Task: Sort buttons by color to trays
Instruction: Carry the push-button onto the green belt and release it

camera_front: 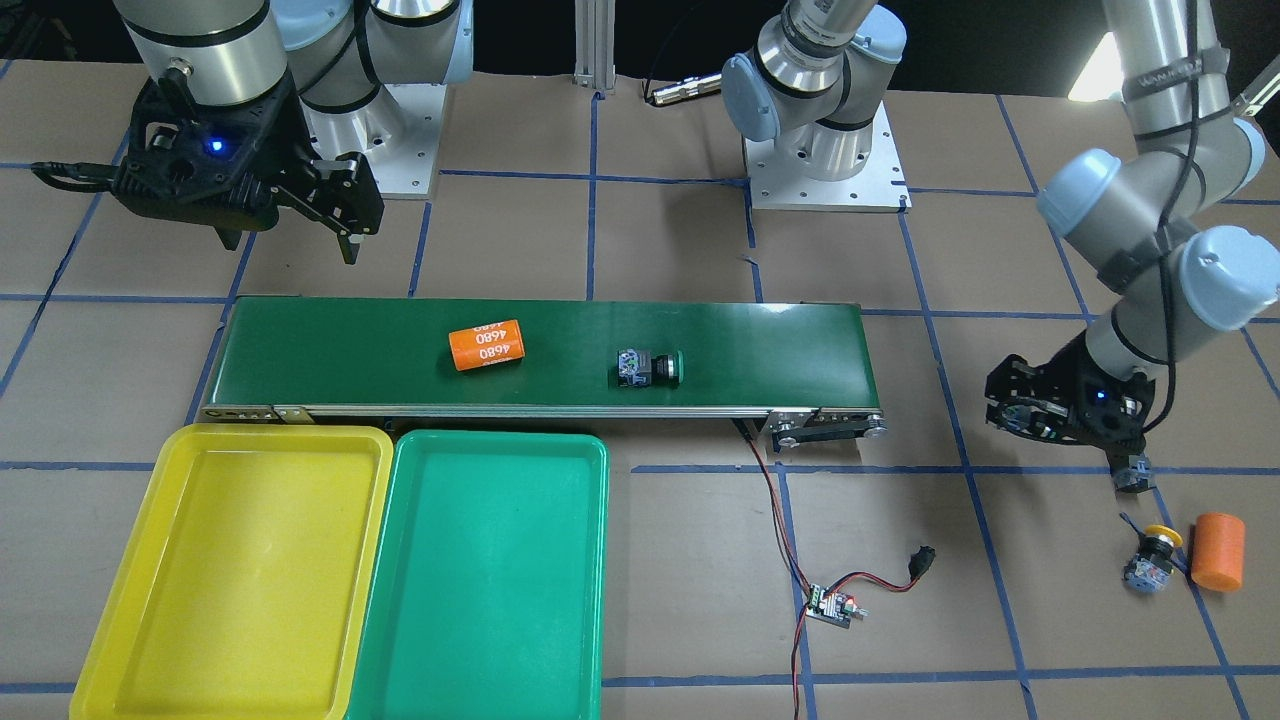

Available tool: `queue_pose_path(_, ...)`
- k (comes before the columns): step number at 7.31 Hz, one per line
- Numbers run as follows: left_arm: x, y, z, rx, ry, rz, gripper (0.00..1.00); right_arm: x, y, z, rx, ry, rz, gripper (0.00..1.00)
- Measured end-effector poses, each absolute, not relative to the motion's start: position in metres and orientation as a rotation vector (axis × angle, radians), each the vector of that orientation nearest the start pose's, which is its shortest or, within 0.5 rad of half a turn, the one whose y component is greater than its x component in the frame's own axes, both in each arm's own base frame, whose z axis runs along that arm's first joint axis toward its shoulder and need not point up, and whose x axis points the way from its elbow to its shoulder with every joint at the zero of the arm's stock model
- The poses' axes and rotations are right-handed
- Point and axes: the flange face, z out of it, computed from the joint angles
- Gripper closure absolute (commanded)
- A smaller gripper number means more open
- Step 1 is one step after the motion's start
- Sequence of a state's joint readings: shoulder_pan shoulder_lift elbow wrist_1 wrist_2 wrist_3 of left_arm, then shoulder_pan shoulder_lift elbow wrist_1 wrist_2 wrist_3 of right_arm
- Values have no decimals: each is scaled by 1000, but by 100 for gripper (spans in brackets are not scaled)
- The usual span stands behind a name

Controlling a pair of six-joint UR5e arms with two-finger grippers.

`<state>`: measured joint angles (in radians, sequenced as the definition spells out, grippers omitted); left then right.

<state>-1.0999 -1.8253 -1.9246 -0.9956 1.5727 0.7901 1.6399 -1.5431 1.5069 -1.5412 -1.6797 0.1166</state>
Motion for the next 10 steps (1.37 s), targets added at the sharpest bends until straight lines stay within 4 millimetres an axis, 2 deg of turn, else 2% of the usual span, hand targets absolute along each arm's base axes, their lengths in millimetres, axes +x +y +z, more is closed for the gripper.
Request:
queue_pose_path(2,46,-517,282,225,3166,71,89,157,-494,503,78,3248,-28,0)
queue_pose_path(3,6,-510,290,121,3177,82,89,157,-494,503,78,3248,-28,0)
queue_pose_path(4,-33,-502,289,31,3181,97,89,157,-494,503,77,3248,-27,0)
queue_pose_path(5,-63,-496,285,-57,3180,115,89,157,-494,503,77,3248,-27,0)
queue_pose_path(6,-85,-491,279,-115,3175,136,61,157,-494,503,77,3248,-27,0)
queue_pose_path(7,-100,-485,272,-136,3170,165,10,157,-494,503,77,3248,-26,0)
queue_pose_path(8,-110,-478,262,-143,3165,197,0,157,-494,503,78,3248,-26,0)
queue_pose_path(10,-116,-471,252,-147,3161,222,0,157,-494,503,78,3248,-26,0)
